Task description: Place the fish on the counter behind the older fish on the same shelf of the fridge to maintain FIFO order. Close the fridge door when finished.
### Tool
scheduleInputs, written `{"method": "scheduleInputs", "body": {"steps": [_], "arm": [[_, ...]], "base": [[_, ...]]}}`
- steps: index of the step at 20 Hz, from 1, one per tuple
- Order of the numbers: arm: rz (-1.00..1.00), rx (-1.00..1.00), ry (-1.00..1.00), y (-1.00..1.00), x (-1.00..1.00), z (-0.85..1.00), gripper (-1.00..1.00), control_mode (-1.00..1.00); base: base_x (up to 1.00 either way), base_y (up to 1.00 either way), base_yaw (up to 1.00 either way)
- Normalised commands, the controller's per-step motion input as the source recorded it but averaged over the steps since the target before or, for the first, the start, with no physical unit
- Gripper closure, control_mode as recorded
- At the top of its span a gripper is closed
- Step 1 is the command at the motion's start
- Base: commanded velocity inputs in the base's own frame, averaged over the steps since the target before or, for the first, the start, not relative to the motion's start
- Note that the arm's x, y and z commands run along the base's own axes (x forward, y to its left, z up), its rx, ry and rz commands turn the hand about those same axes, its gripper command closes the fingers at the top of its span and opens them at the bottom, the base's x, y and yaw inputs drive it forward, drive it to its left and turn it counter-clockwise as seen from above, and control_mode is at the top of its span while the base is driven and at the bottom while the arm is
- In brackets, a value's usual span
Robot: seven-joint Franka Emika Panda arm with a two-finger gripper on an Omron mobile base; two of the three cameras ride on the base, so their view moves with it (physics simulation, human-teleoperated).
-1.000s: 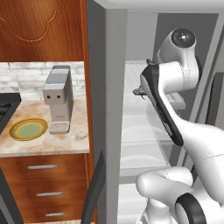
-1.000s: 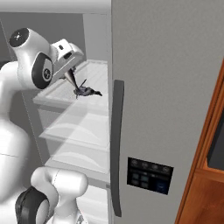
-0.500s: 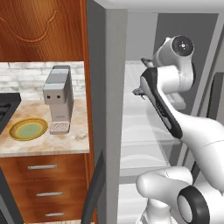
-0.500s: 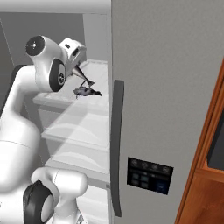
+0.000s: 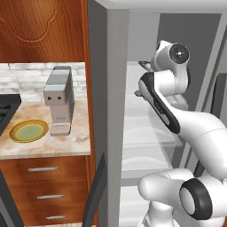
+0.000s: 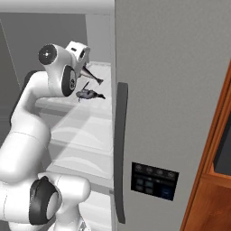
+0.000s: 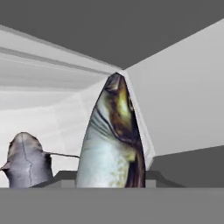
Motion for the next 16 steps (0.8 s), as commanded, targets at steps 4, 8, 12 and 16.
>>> {"method": "scheduleInputs", "body": {"steps": [4, 8, 12, 16], "arm": [[0.05, -0.07, 0.06, -0.02, 0.44, -0.14, 1.0, -1.0], [0.03, -0.11, 0.03, 0.0, 0.39, -0.38, 1.0, -1.0], [0.01, -0.08, 0.02, -0.01, 0.38, -0.35, 1.0, -1.0], [0.0, -0.06, 0.0, -0.1, 0.41, -0.28, 1.0, -1.0]], "base": [[0.0, 0.0, 0.0], [0.0, 0.0, 0.0], [0.0, 0.0, 0.0], [0.0, 0.0, 0.0]]}}
